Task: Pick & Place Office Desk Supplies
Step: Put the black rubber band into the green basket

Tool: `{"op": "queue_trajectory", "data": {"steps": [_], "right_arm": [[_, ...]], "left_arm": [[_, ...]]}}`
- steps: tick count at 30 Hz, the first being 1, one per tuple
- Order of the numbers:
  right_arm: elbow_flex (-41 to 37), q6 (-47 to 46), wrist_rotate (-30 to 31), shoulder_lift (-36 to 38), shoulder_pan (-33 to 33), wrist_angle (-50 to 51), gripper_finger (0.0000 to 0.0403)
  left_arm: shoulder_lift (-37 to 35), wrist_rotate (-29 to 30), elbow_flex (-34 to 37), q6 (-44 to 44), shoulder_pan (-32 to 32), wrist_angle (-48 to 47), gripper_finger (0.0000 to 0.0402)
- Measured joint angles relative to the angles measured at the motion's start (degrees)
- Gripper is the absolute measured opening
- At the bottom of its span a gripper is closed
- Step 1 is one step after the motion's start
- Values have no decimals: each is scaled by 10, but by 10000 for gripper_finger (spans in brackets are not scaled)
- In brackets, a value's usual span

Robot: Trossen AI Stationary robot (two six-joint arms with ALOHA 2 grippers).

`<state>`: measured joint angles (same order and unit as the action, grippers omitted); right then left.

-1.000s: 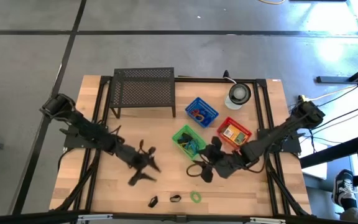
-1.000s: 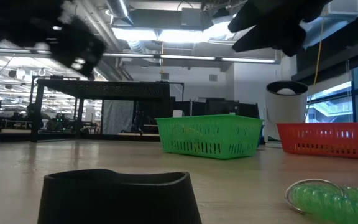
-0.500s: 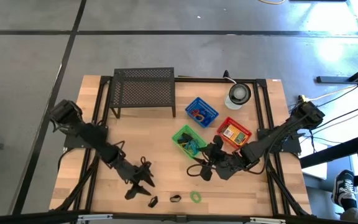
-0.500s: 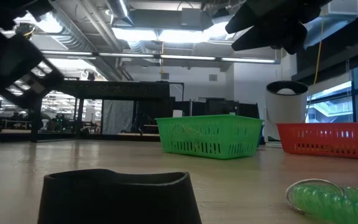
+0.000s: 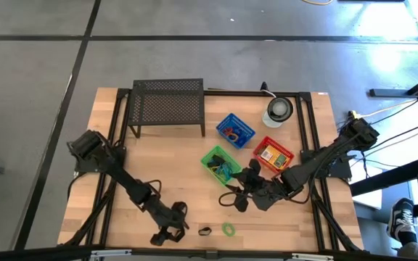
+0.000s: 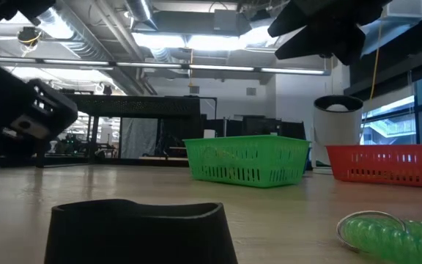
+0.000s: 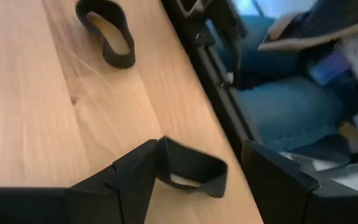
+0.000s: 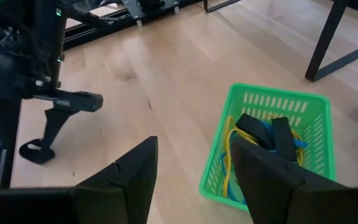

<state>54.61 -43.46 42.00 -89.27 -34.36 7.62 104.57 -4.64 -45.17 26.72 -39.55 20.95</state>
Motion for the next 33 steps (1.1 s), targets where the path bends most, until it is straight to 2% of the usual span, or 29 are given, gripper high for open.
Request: {"op": "queue_trajectory", "data": {"steps": [9,18,25,29,33], "right_arm": [[0,-11,-9,0,-6,-4,203],[0,-13,-9,0,-6,-3,203],[0,-15,-9,0,-6,-3,203],[0,-15,-9,0,-6,-3,203],[0,-15,-9,0,-6,-3,203]], "left_arm": [[22,4,-7,-21,0,-11,228],[20,11,-10,-133,-14,-76,228],[20,48,-9,-214,-25,-81,226],[20,68,-8,-242,-29,-82,196],[20,76,-7,-258,-33,-83,135]]}}
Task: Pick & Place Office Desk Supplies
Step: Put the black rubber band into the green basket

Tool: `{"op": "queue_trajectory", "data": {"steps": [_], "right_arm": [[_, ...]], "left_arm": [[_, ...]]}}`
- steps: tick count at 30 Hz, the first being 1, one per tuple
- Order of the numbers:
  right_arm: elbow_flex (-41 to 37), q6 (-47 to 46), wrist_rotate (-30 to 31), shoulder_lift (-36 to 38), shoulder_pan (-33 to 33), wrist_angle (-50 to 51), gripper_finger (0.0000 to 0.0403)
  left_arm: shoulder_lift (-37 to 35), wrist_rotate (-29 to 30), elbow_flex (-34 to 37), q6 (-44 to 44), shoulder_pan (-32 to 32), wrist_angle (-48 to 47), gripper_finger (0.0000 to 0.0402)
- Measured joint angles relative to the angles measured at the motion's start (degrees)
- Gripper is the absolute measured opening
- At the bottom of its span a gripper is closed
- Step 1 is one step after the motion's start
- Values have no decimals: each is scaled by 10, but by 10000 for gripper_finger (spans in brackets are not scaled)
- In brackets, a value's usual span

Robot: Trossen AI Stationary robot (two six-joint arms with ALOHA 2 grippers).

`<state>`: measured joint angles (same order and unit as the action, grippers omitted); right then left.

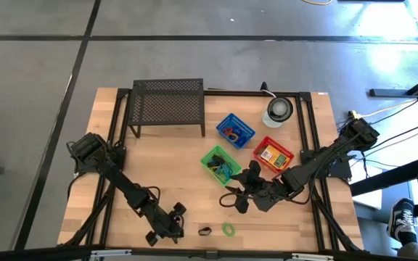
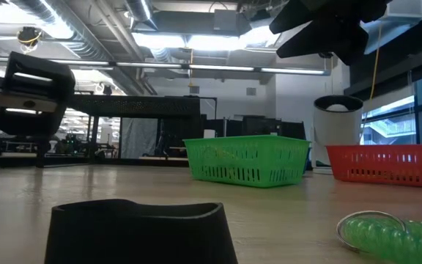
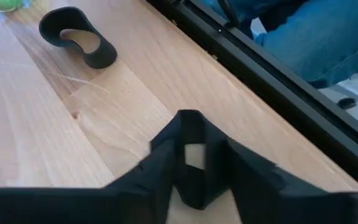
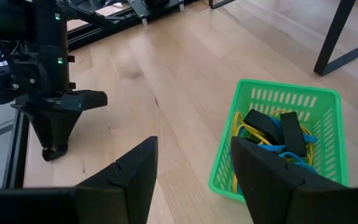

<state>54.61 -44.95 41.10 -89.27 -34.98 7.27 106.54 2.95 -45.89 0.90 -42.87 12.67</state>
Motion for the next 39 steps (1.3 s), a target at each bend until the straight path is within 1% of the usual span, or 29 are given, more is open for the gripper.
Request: {"op": "queue_trajectory", "data": {"steps": [4,6,8,11,13,16,20,25,27,29,32,34,39], "right_arm": [[0,4,0,0,0,0,203],[0,4,0,0,0,0,203],[0,4,0,0,0,0,203],[0,4,0,0,0,0,203],[0,4,0,0,0,0,203],[0,4,0,0,0,0,203],[0,4,0,0,0,-4,203],[0,4,0,0,0,-6,203],[0,7,1,0,0,-8,203],[0,14,7,0,0,-12,203],[0,31,27,0,0,-30,203],[0,50,43,0,0,-51,203],[0,114,59,0,0,-121,203]], "left_arm": [[0,-4,1,-2,-2,1,60],[-5,-24,1,-1,-2,-2,26],[-17,-48,3,1,4,-8,8],[-46,-60,5,0,11,-27,7],[-74,-61,5,-6,20,-21,6],[-113,-43,4,-27,36,-16,4],[-167,9,4,-83,55,10,5],[-218,126,3,-180,65,62,5],[-231,165,3,-211,66,89,6],[-238,192,3,-227,66,119,7],[-240,220,2,-228,68,168,7],[-240,225,2,-228,71,188,8],[-240,225,2,-227,95,192,8]]}}
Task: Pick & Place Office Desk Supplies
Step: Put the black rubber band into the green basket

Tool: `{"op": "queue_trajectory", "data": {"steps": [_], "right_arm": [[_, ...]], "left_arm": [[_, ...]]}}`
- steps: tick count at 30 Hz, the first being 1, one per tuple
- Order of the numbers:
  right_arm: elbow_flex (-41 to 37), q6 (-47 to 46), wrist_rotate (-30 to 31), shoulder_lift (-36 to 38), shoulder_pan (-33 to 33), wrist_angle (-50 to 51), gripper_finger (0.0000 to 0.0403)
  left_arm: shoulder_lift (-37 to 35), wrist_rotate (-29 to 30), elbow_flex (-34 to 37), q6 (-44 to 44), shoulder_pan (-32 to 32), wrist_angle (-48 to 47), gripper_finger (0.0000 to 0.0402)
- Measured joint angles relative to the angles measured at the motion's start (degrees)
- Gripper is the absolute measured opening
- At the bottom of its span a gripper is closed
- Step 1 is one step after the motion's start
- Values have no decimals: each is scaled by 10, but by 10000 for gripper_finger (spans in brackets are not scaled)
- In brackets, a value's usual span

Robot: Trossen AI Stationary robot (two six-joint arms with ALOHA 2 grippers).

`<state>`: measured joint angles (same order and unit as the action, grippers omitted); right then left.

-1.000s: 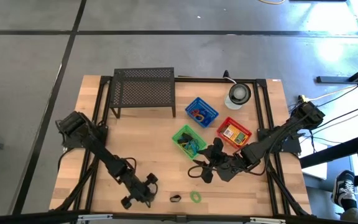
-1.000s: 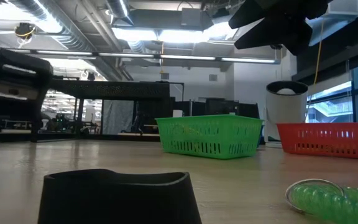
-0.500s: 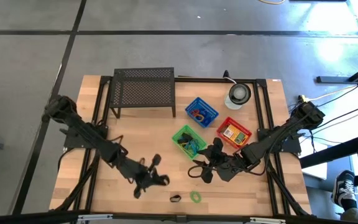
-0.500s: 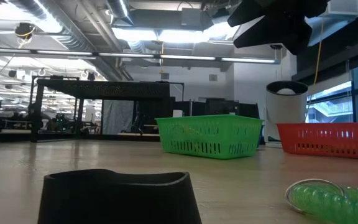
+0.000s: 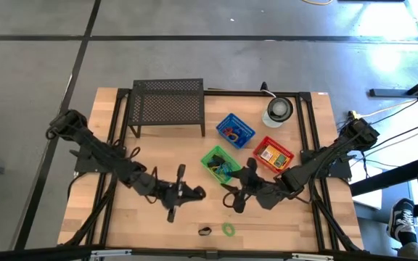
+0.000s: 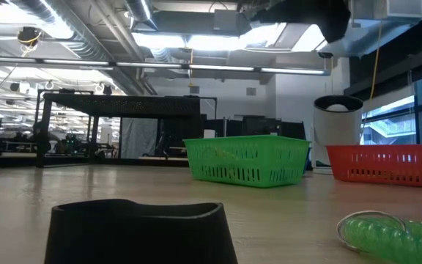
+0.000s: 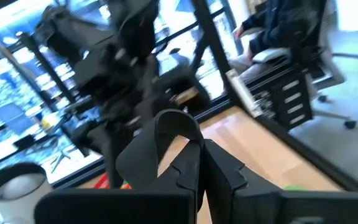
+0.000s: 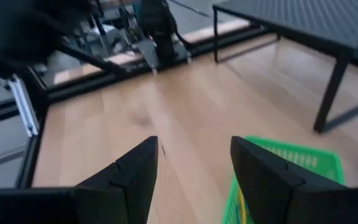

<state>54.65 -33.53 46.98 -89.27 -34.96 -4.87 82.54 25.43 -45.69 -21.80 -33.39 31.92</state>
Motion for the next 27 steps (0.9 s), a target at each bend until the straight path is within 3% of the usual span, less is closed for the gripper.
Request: {"op": "queue_trajectory", "data": {"steps": [8,13,19,27], "right_arm": [[0,44,-4,0,9,-54,203],[0,39,-65,0,40,-54,203],[0,29,-156,0,78,-54,203],[0,66,-149,0,90,-52,203]], "left_arm": [[2,0,0,71,69,-66,8],[31,5,1,114,104,-81,8],[66,6,2,97,123,-77,8],[66,59,2,61,109,-77,8]]}}
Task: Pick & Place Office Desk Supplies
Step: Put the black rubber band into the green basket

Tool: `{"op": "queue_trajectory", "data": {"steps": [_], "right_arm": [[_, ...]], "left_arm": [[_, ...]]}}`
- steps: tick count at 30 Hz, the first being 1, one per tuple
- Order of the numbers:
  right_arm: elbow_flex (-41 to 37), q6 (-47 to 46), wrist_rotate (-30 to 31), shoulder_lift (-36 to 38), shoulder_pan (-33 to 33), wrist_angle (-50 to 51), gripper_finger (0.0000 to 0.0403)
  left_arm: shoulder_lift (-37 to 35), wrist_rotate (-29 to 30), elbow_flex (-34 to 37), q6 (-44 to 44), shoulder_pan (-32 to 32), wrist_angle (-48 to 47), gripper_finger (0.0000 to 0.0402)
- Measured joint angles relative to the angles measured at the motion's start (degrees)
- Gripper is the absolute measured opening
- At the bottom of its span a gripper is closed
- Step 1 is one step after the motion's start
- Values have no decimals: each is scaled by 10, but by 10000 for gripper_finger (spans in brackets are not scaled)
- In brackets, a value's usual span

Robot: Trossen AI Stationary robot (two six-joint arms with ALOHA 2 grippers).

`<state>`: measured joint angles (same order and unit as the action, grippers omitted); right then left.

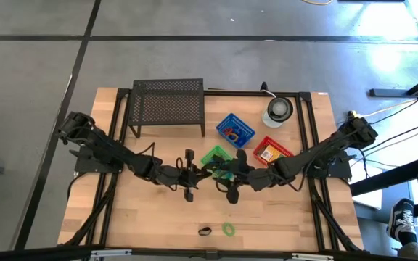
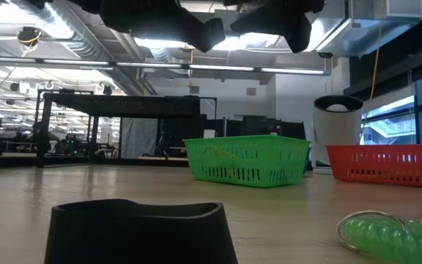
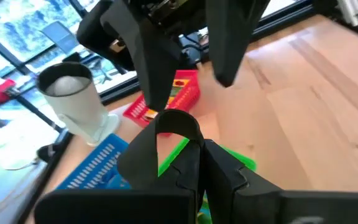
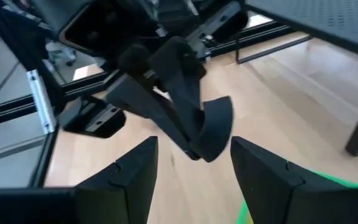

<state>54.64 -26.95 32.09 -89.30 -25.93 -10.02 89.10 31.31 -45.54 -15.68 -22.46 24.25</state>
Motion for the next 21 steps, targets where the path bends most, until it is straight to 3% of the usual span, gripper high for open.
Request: {"op": "queue_trajectory", "data": {"steps": [21], "right_arm": [[0,-7,-44,0,34,-2,202]], "left_arm": [[0,-27,0,-16,-2,56,8]]}}
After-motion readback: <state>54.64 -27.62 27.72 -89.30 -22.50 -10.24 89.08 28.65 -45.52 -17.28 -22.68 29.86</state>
